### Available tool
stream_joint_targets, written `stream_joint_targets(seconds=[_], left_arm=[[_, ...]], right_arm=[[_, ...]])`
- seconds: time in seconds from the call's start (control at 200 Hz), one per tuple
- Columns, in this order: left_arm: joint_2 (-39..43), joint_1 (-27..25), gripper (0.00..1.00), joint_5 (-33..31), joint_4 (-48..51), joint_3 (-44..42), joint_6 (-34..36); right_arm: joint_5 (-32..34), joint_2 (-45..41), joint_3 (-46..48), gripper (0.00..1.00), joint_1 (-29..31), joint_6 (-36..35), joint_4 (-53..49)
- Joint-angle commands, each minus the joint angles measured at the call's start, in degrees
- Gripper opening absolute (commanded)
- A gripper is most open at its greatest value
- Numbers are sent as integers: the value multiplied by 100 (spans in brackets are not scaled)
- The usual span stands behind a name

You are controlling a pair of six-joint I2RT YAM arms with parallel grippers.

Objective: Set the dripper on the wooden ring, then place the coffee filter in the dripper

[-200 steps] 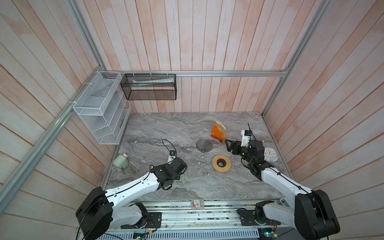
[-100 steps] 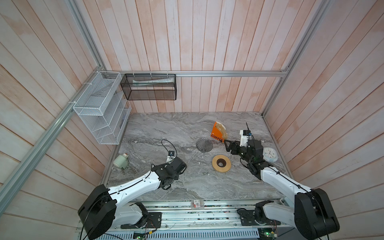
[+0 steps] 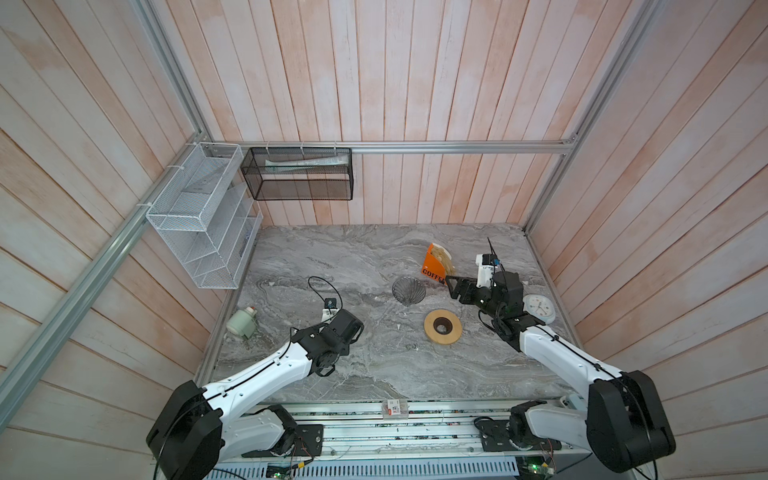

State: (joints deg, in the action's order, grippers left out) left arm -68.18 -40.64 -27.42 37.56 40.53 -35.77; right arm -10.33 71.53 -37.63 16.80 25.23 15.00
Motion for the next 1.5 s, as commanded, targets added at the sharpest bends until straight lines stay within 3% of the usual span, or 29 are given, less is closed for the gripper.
stream_joint_targets(seconds=[0.0,0.5,0.78,1.085,1.496], left_arm=[[-63,162,63,-18,-47,201,64],[-110,595,63,-57,-544,353,516],[428,592,63,562,-314,509,608],[845,575,62,1176,-450,549,851],[754,575,61,1375,-697,695,1169]], right_arm=[[469,-12,-175,80,144,-49,-953],[1249,-429,210,76,843,563,-2660],[1318,-244,274,74,904,720,-3029],[1277,660,-90,74,904,597,-3068],[1268,1409,-537,52,922,502,-3249]])
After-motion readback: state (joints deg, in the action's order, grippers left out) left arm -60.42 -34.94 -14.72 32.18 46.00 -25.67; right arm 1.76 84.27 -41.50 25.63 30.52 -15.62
